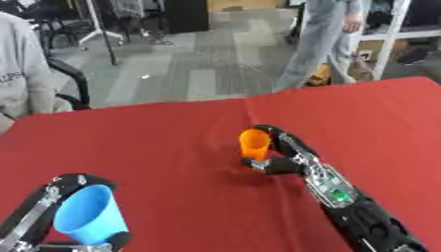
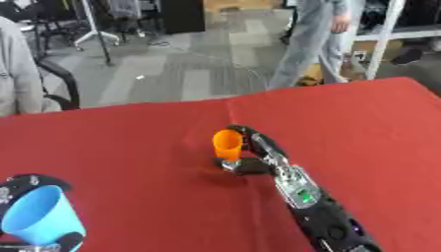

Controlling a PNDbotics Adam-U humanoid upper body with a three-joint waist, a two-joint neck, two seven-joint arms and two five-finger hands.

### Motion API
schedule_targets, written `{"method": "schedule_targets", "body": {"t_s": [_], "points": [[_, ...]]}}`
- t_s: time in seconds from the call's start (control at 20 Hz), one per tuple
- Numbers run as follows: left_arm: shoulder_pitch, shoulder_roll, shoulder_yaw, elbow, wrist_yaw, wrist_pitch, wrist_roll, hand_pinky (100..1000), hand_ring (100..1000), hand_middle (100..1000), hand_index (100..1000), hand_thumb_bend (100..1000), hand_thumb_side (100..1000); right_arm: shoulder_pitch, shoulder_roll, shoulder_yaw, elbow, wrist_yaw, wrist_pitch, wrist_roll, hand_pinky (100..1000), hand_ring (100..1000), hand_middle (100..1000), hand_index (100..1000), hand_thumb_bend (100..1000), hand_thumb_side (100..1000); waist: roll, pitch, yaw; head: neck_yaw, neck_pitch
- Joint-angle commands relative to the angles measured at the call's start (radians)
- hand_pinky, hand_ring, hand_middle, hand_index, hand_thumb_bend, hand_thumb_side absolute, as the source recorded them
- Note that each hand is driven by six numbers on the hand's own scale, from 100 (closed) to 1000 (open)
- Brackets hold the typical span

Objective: Pour the contents of one cup into another cup.

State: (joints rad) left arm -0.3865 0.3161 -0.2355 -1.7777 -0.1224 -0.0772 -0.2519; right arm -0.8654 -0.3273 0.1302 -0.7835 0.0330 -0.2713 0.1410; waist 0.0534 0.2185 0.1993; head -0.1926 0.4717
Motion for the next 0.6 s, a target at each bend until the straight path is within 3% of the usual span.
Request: {"method": "schedule_targets", "body": {"t_s": [0.05,0.6], "points": [[-0.009,0.008,0.003,-0.017,0.002,-0.002,-0.003,505,422,470,691,528,100,-0.032,-0.002,-0.005,0.002,0.002,-0.002,0.005,831,830,826,920,529,172,0.0,-0.018,0.004,-0.004,-0.012],[-0.013,0.003,0.0,-0.02,0.005,-0.001,-0.003,507,422,471,691,520,100,-0.05,0.027,-0.005,0.053,0.032,-0.01,0.012,804,781,778,890,502,118,-0.001,-0.015,0.009,-0.01,-0.015]]}}
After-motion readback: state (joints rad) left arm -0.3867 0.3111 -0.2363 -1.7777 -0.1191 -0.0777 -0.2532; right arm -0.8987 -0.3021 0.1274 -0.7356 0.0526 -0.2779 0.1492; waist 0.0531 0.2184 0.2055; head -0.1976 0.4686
